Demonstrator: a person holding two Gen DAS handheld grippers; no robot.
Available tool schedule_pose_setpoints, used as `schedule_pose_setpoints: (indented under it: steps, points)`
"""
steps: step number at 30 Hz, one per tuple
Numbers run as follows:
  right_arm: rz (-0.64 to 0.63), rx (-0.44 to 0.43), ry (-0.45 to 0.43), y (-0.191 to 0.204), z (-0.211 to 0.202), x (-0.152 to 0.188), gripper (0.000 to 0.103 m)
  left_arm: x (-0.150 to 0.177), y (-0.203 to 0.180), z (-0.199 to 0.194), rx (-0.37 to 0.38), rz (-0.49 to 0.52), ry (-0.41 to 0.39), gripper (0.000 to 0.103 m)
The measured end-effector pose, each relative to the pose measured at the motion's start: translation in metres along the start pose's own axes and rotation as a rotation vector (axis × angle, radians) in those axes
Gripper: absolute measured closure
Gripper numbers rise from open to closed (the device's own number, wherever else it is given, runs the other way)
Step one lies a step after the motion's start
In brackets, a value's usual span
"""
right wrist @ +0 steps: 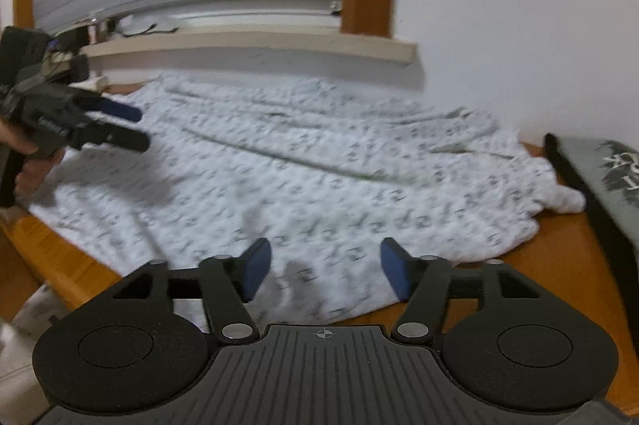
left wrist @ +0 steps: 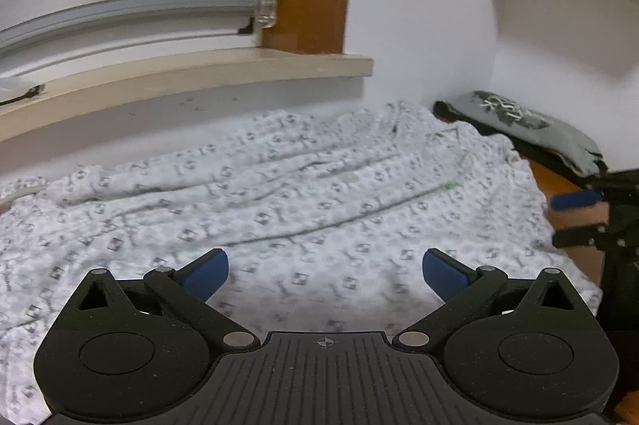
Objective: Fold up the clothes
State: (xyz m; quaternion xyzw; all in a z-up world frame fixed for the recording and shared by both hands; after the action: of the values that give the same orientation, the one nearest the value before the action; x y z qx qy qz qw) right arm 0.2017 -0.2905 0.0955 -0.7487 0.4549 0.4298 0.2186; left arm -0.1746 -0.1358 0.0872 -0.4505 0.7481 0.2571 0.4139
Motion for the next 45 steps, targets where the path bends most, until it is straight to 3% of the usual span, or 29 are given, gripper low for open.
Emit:
schedule_pose_setpoints:
  steps: [7, 13, 19, 28, 33, 40, 45]
  points:
    - [0.014, 0.044, 0.009, -0.012, -0.008, 0.008, 0.026, -0.002, -0.031, 0.01, 0.055, 0.043, 0.026, 0.0]
    - [0.04, 0.057, 0.002, -0.017, -0.016, 0.017, 0.022, -0.005, -0.056, 0.015, 0.1, 0.053, 0.045, 0.0]
    - [0.047, 0.064, -0.002, -0.017, -0.016, 0.02, 0.021, -0.004, -0.069, 0.018, 0.096, 0.036, 0.07, 0.0]
    - [-0.005, 0.097, -0.052, 0.0, -0.005, 0.012, 0.021, -0.005, -0.053, 0.022, 0.112, -0.105, 0.099, 0.0]
    - [-0.001, 0.004, -0.075, 0.018, 0.012, -0.006, 0.026, -0.006, -0.022, 0.0, 0.068, -0.163, 0.036, 0.0]
    - [-0.087, -0.164, -0.057, 0.071, 0.058, -0.036, 0.052, 0.003, 0.048, -0.053, 0.012, -0.163, -0.014, 0.0]
    - [-0.139, -0.285, -0.022, 0.118, 0.095, -0.051, 0.062, 0.024, 0.097, -0.091, -0.143, -0.154, -0.03, 0.0]
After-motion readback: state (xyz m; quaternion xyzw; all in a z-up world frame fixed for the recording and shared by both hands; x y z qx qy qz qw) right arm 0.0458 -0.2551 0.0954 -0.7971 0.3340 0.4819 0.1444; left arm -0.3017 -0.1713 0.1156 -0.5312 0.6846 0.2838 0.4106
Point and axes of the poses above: each gripper's, at about its wrist camera, not at the fingertips, and z roughly the way its jaws point, y to its left, x to its underside, the point moved 1 cm from there along z, roughly the way its jaws point, and after that the axes turned 11 degrees about -x, right-handed, at the moved point
